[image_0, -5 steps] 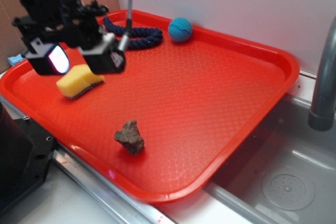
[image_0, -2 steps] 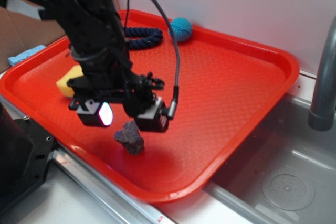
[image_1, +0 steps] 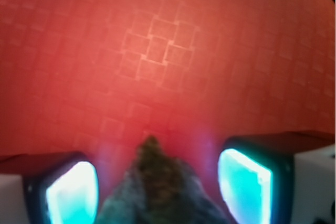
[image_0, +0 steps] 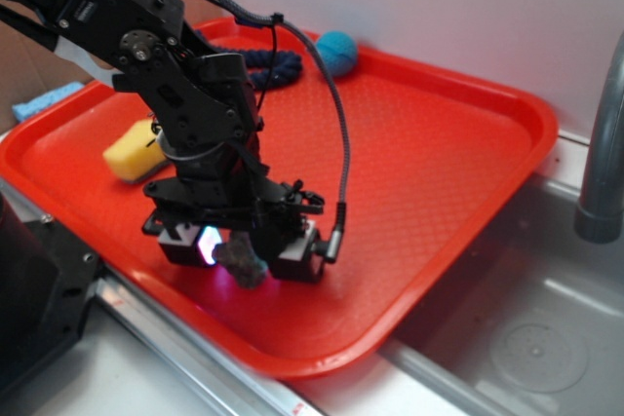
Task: Grab the rock.
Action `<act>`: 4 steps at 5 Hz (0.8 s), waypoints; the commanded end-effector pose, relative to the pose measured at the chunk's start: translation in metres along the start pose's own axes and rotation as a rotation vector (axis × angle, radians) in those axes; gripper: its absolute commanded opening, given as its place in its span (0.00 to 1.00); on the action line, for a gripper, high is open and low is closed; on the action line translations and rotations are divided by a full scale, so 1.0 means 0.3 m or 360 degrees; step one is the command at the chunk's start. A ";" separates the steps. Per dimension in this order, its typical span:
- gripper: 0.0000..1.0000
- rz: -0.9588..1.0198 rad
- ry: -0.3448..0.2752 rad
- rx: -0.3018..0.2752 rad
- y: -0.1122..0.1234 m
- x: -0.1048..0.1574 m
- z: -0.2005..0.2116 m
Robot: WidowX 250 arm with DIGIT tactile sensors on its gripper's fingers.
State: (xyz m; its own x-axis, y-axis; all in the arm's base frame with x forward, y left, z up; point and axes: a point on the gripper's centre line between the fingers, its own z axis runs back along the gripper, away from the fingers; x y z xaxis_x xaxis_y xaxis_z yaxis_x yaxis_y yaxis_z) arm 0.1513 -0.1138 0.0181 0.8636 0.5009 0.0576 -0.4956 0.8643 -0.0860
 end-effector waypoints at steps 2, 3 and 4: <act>0.00 0.0085 0.0006 -0.0077 -0.002 -0.020 0.007; 0.00 -0.0008 0.0002 -0.0007 0.016 0.036 0.110; 0.00 -0.0078 0.0020 -0.0053 0.051 0.102 0.257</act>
State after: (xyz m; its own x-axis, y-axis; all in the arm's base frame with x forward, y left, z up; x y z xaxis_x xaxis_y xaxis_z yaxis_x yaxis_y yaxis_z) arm 0.1547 -0.0782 0.0871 0.8917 0.4520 0.0244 -0.4489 0.8900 -0.0804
